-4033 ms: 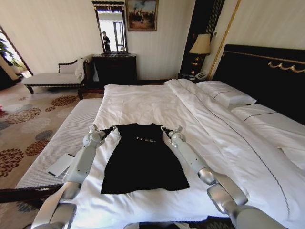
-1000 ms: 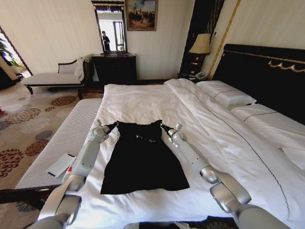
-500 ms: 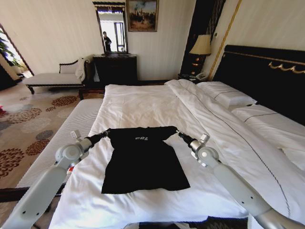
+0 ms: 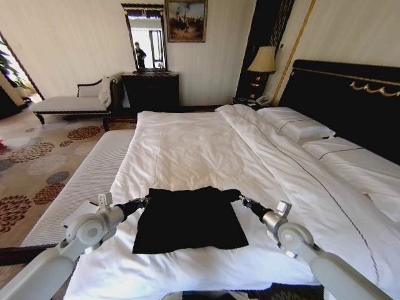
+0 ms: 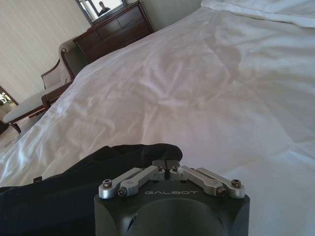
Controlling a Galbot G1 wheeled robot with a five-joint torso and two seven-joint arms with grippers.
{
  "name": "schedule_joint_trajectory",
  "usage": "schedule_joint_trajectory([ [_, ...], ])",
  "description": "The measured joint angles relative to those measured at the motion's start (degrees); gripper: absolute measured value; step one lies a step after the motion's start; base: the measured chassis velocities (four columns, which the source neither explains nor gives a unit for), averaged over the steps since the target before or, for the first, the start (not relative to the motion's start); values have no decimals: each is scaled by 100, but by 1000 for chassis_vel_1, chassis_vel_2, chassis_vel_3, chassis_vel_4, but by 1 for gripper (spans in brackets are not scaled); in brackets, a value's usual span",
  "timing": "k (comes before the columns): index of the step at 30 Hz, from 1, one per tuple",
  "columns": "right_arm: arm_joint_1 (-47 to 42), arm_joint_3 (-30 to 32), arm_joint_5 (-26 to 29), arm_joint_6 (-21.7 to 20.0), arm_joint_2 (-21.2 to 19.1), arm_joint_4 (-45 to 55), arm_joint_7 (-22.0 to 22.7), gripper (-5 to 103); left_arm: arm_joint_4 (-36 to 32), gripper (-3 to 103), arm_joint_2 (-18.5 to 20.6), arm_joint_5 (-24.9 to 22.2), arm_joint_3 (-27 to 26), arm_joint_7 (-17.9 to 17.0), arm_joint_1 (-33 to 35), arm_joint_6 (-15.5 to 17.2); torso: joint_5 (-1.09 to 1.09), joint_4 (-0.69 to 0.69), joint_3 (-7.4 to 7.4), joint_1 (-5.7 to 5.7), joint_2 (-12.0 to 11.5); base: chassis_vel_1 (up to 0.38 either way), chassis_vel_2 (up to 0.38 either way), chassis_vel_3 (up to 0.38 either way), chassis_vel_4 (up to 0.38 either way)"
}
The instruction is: Fold the clothes on the bed.
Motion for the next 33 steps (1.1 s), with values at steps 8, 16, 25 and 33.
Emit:
schedule_joint_trajectory([
  [8,-339,162,-61,-95,3,113,245,0,-253,0,224,-53,-29,-407,227,333,-1,1,0,1,-1,0,0,0,0],
  [16,-648,-1,-446,-353,79,250,613,3,-528,0,266,-155,-146,-814,543,605,-2,0,1,1,-1,0,0,0,0],
  [25,-1214,985,-47,-673,-338,1277,1093,30,-1081,22,530,-1175,-1457,-1032,757,852,-1,1,1,1,-1,0,0,0,0],
  [33,158,982,947,-1060,-527,777,1617,62,-289,54,491,-2076,-1607,-1535,-474,943,-1,2,1,1,-1,0,0,0,0],
])
